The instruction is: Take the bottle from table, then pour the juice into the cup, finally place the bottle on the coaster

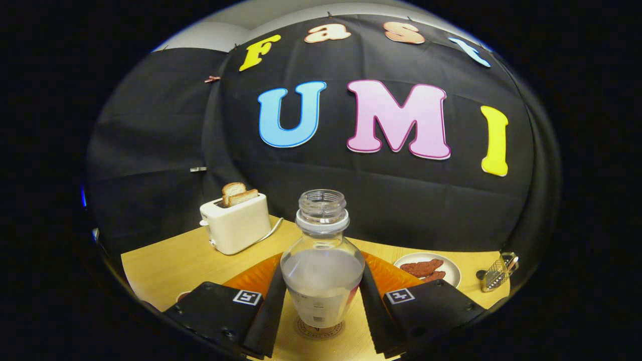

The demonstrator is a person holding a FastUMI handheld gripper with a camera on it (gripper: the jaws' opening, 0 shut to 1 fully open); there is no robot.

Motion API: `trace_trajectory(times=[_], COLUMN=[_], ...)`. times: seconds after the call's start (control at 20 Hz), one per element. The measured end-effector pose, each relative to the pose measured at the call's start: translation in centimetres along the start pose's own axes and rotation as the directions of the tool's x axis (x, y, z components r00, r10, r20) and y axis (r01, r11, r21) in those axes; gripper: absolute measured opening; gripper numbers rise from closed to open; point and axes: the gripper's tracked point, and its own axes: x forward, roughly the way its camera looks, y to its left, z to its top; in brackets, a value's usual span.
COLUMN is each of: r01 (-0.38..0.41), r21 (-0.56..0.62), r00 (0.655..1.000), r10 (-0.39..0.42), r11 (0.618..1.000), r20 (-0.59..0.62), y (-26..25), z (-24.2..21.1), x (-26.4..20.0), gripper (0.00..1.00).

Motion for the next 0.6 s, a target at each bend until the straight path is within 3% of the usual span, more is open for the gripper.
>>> trace_trajectory(times=[0.25,0.6], r01=[0.003,-0.034], r21=[-0.058,-0.022], r00=[0.998,0.997], r10=[-0.006,0.033], r11=[0.998,0.999], r20=[-0.058,-0.067], y=[-0.1,0.6], z=[-5.2,-8.5], x=[2.8,3.6], gripper=[0.75,0.76])
